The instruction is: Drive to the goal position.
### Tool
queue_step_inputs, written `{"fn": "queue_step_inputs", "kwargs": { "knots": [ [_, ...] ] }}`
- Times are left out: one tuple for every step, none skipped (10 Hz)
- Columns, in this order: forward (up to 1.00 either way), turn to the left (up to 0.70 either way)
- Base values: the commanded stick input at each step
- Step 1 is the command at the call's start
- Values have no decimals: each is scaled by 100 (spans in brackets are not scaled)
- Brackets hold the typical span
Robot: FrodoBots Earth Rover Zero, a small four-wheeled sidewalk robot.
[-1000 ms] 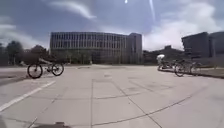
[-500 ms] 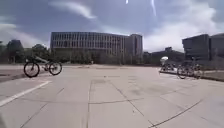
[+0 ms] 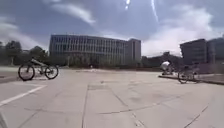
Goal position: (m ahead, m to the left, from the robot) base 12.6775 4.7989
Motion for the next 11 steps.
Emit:
{"fn": "queue_step_inputs", "kwargs": {
  "knots": [
    [49, 9],
    [49, 13],
    [49, 15],
    [49, 15],
    [49, 2],
    [49, 0],
    [49, 0],
    [49, 0],
    [49, 0],
    [49, 0],
    [49, 0]
  ]
}}
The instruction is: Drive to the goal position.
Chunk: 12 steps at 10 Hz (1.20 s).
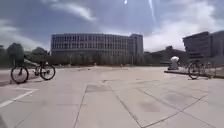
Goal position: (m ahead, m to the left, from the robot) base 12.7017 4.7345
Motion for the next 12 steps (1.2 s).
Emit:
{"fn": "queue_step_inputs", "kwargs": {
  "knots": [
    [49, 0],
    [49, 0],
    [49, 0],
    [49, 8],
    [49, 20],
    [49, 28],
    [49, 8],
    [49, 0],
    [49, 0],
    [49, 0],
    [49, 0],
    [49, 0]
  ]
}}
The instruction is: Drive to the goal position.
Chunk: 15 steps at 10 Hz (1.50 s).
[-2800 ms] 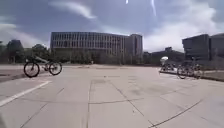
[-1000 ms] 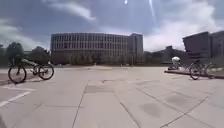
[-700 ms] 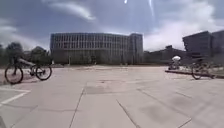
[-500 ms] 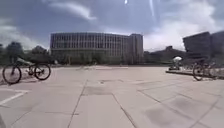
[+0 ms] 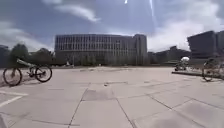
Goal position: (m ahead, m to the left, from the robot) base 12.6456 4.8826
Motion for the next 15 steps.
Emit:
{"fn": "queue_step_inputs", "kwargs": {
  "knots": [
    [53, 0],
    [53, 0],
    [53, -3],
    [54, -7],
    [54, -13],
    [54, -11],
    [54, -7],
    [54, -1],
    [54, 0],
    [54, 0],
    [54, 0],
    [54, 0],
    [54, 0],
    [54, 0],
    [54, 0]
  ]
}}
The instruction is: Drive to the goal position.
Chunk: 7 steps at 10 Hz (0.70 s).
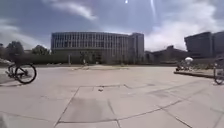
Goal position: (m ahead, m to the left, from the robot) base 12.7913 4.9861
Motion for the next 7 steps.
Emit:
{"fn": "queue_step_inputs", "kwargs": {
  "knots": [
    [54, 0],
    [54, 0],
    [54, 0],
    [54, 0],
    [54, 0],
    [54, 0],
    [54, 0]
  ]
}}
